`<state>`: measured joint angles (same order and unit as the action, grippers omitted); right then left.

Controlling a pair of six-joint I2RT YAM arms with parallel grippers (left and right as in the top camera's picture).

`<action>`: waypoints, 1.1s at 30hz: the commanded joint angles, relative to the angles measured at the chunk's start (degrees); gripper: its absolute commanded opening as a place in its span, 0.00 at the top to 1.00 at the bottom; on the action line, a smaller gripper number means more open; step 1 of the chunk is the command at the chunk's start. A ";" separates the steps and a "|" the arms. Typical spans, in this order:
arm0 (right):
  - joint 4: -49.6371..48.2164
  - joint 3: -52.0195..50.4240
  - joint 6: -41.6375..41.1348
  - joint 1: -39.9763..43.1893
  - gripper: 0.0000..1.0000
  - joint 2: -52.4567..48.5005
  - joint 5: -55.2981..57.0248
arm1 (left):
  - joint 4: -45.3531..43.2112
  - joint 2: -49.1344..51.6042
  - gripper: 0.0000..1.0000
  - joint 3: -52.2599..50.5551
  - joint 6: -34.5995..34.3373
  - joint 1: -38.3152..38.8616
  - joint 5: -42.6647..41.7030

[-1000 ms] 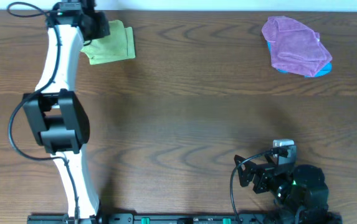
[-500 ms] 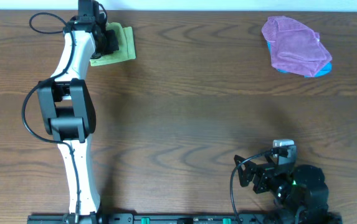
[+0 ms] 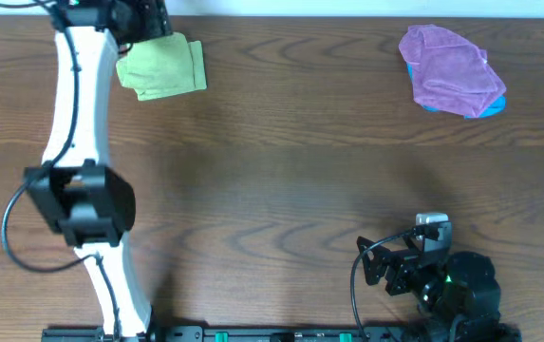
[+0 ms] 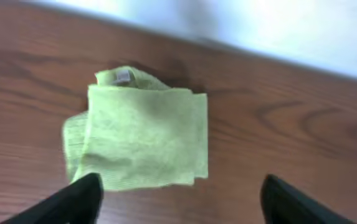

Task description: Fold the cloth

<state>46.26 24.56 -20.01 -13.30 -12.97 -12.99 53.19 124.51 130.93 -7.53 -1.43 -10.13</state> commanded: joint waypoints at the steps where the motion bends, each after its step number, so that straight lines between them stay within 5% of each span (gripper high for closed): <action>1: 0.04 -0.17 -0.76 0.74 0.01 0.31 0.61 | 3.28 -2.19 0.05 0.48 0.24 0.02 0.00; 10: 0.04 -0.17 -0.76 0.74 0.01 0.31 0.59 | 15.26 -7.65 0.05 0.48 0.24 -0.04 4.72; 20: 0.04 -0.17 -0.76 0.74 0.01 0.31 0.61 | 38.95 -8.02 0.05 0.48 0.87 0.09 3.61; 28: 0.04 -0.17 -0.76 0.74 0.01 0.31 0.59 | 43.04 -8.83 0.05 0.26 1.79 4.02 2.78; 33: 0.04 -0.17 -0.76 0.74 0.01 0.31 0.61 | 37.86 -15.96 0.05 -6.08 1.75 7.06 3.32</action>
<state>46.35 24.56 -20.01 -13.30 -12.97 -12.99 91.46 114.19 128.09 -6.98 4.84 -7.09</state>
